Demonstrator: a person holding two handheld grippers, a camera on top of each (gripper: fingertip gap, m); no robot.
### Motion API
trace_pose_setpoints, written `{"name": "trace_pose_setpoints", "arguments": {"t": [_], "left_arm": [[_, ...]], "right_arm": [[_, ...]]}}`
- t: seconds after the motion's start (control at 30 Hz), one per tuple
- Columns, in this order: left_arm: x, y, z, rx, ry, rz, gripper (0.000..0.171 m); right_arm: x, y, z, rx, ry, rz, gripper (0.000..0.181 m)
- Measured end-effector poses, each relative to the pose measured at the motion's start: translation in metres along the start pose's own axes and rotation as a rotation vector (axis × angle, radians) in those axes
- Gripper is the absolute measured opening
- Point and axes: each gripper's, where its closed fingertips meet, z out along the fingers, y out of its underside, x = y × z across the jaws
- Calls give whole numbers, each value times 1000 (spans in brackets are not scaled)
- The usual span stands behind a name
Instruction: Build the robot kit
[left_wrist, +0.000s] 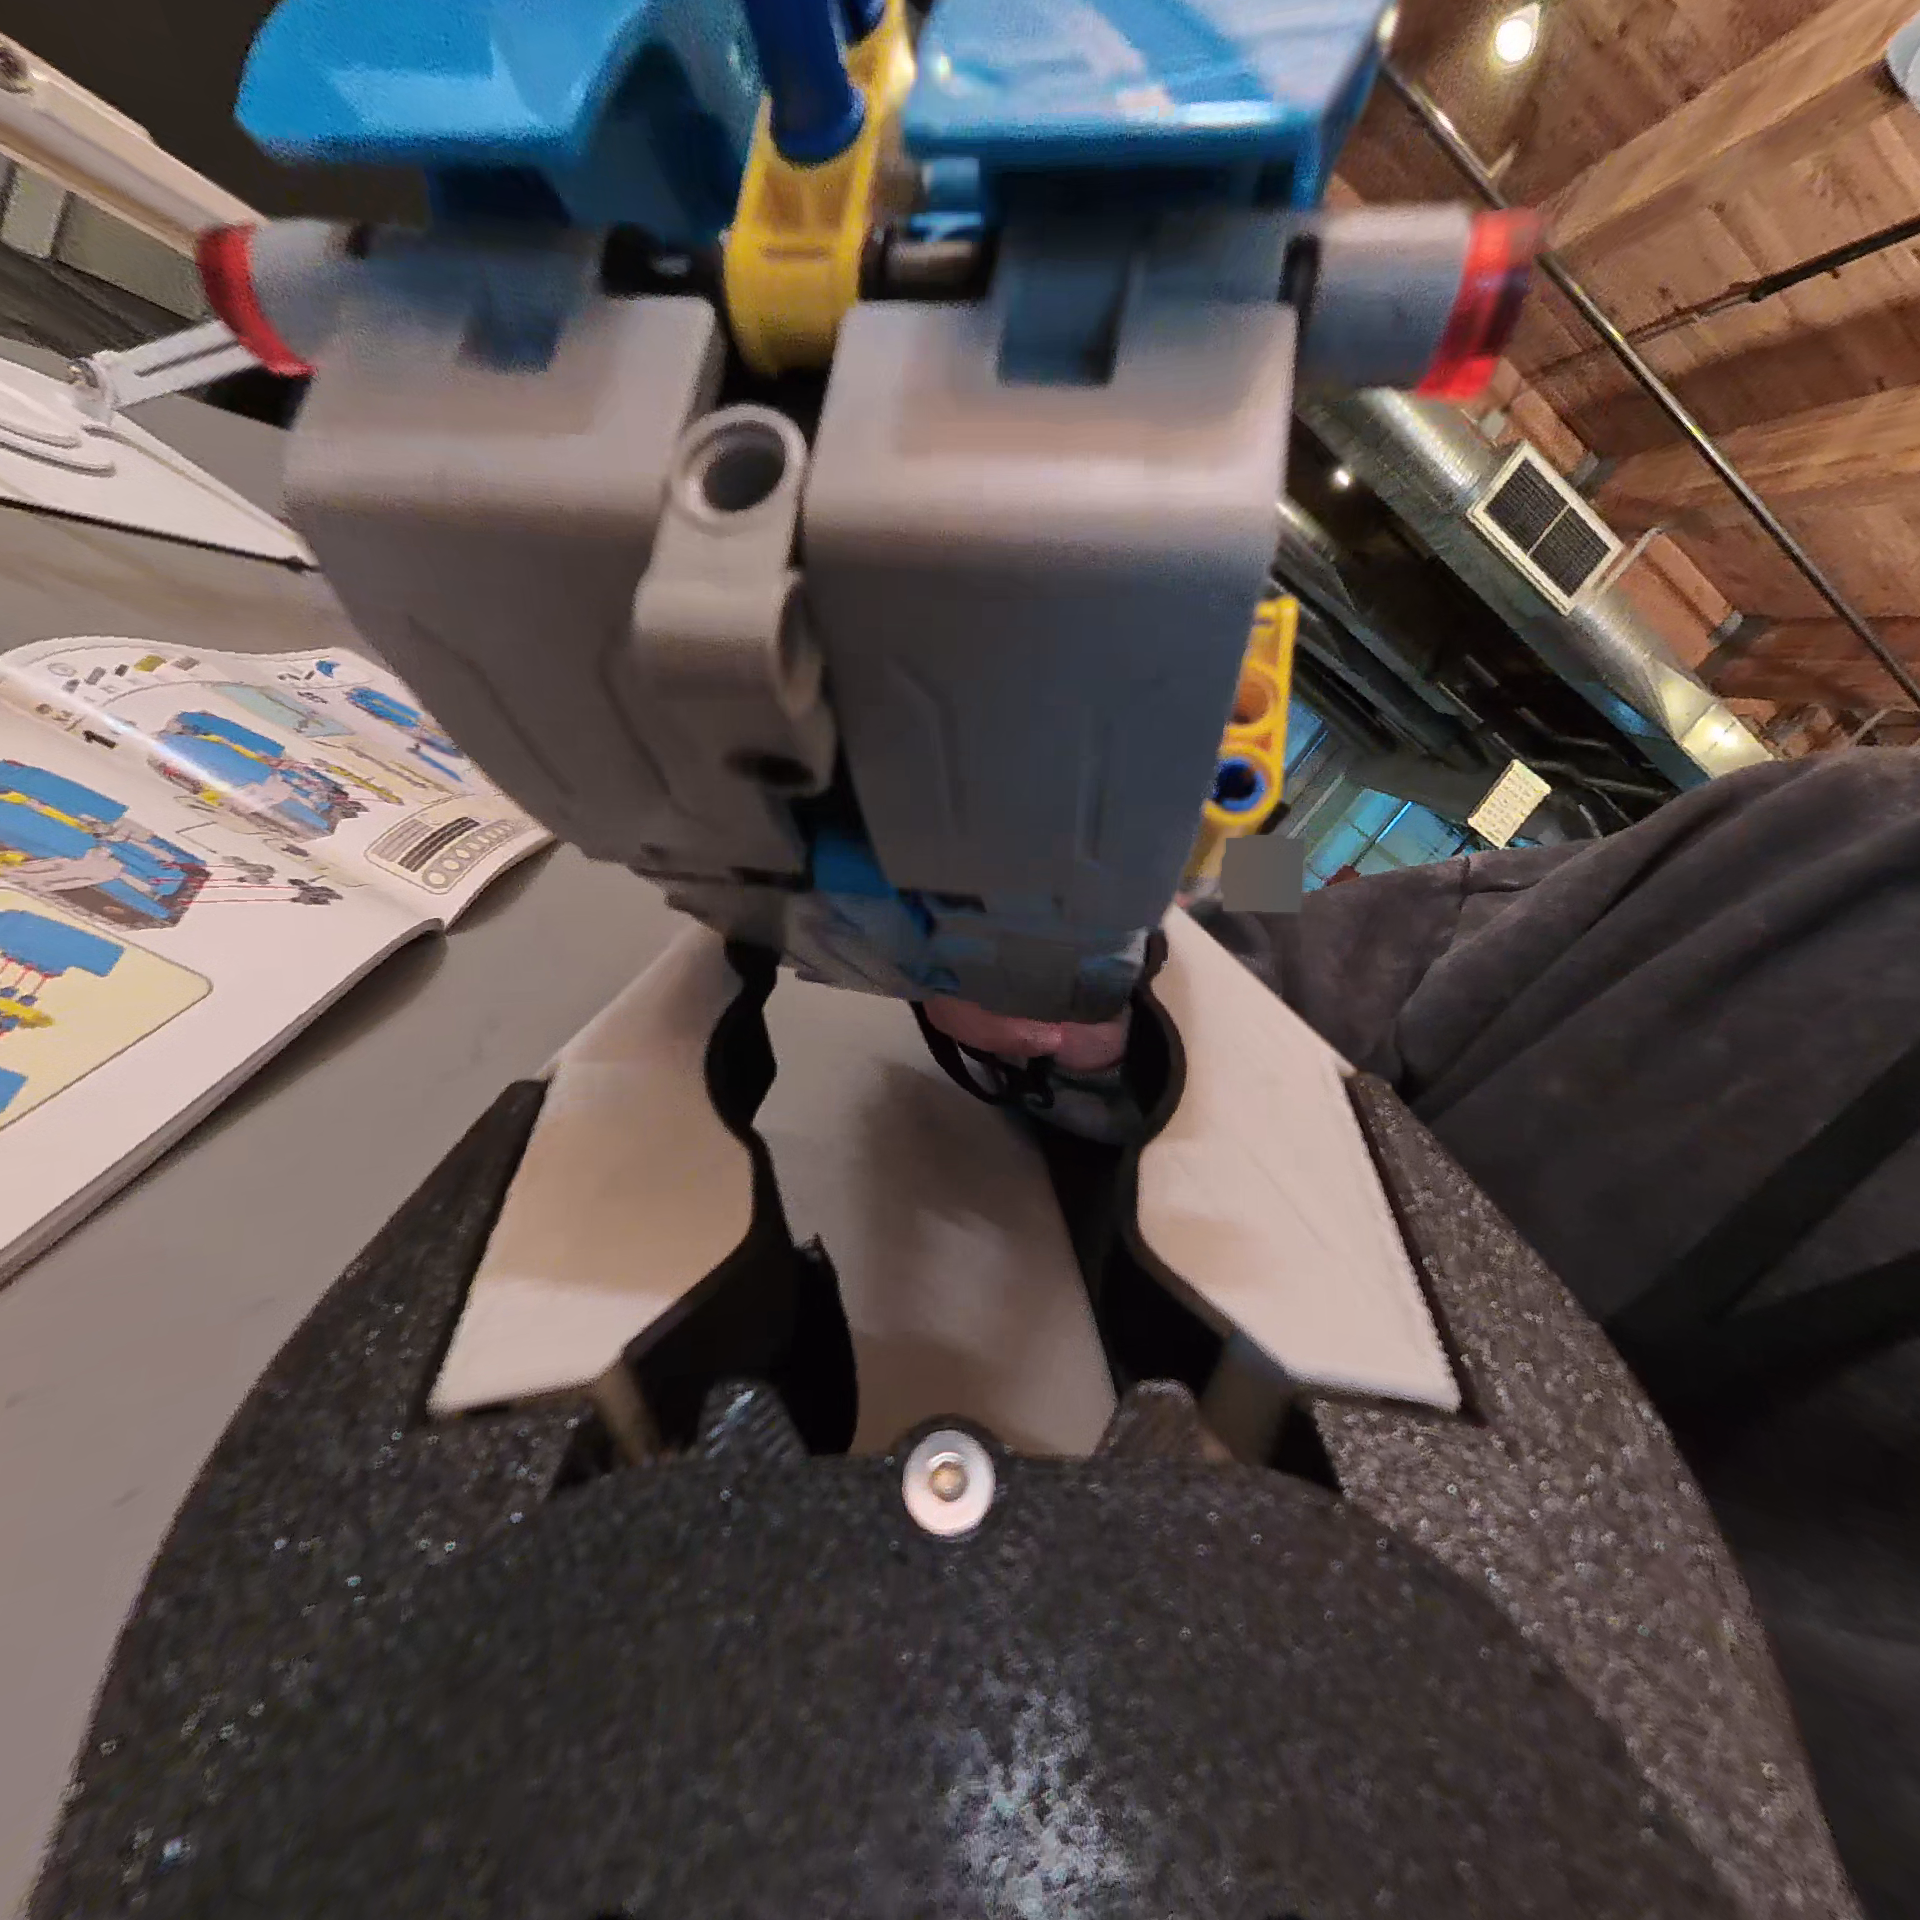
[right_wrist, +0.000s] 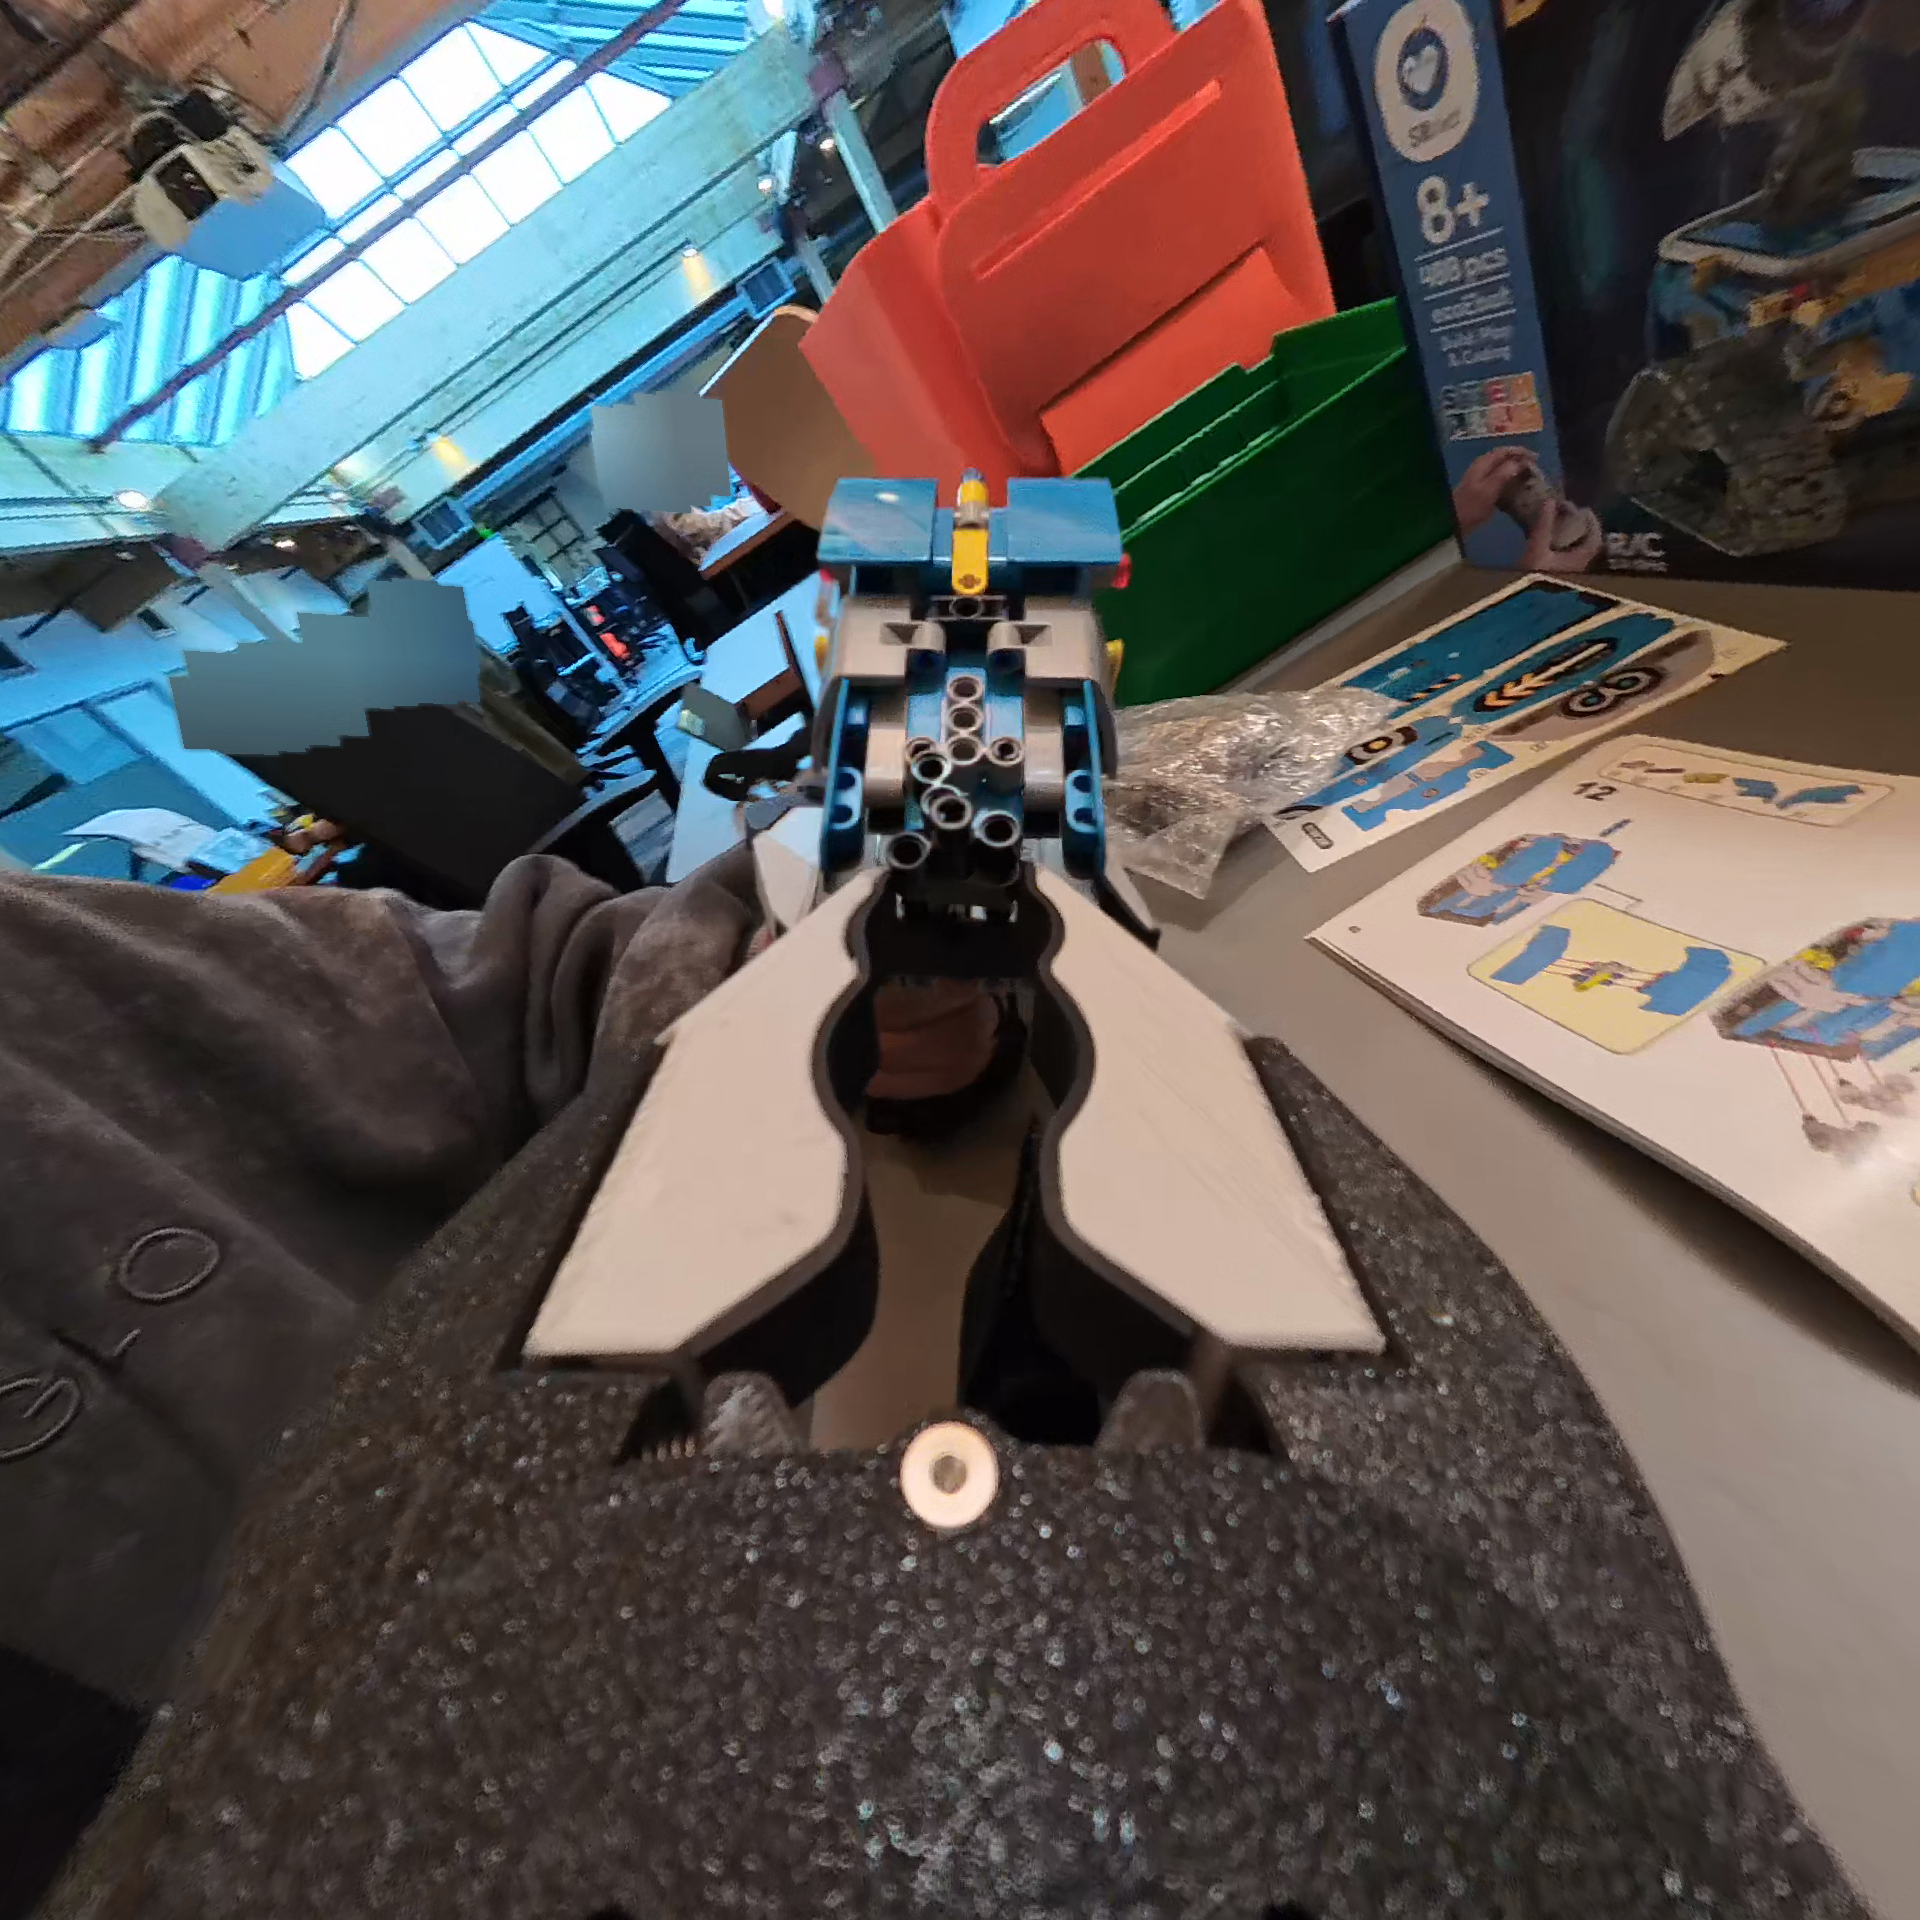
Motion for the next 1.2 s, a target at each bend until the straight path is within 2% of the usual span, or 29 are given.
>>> {"name": "trace_pose_setpoints", "arguments": {"t": [0.17, 0.3, 0.43, 0.6, 0.8, 0.97, 1.2], "left_arm": [[-1, -4, -1, 42, 12, -51, 67], [1, -4, -1, 40, 9, -36, 67], [2, -7, -1, 71, 16, -27, 67], [5, -17, -6, 117, 61, -76, 65], [18, -21, -6, 141, 172, -141, 66], [32, -22, -7, 154, 273, -193, 66], [23, -39, -16, 290, 197, -103, 66]], "right_arm": [[2, -1, 1, 77, 57, 35, 23], [1, 2, 0, 28, 31, 48, 23], [1, 5, -1, 42, 20, 79, 22], [-1, 8, 4, -10, -20, 108, 23], [-12, -6, 6, -40, 45, -9, 23], [-26, -13, 9, -126, 42, -34, 23], [-19, -24, 22, -235, 112, 49, 23]]}}
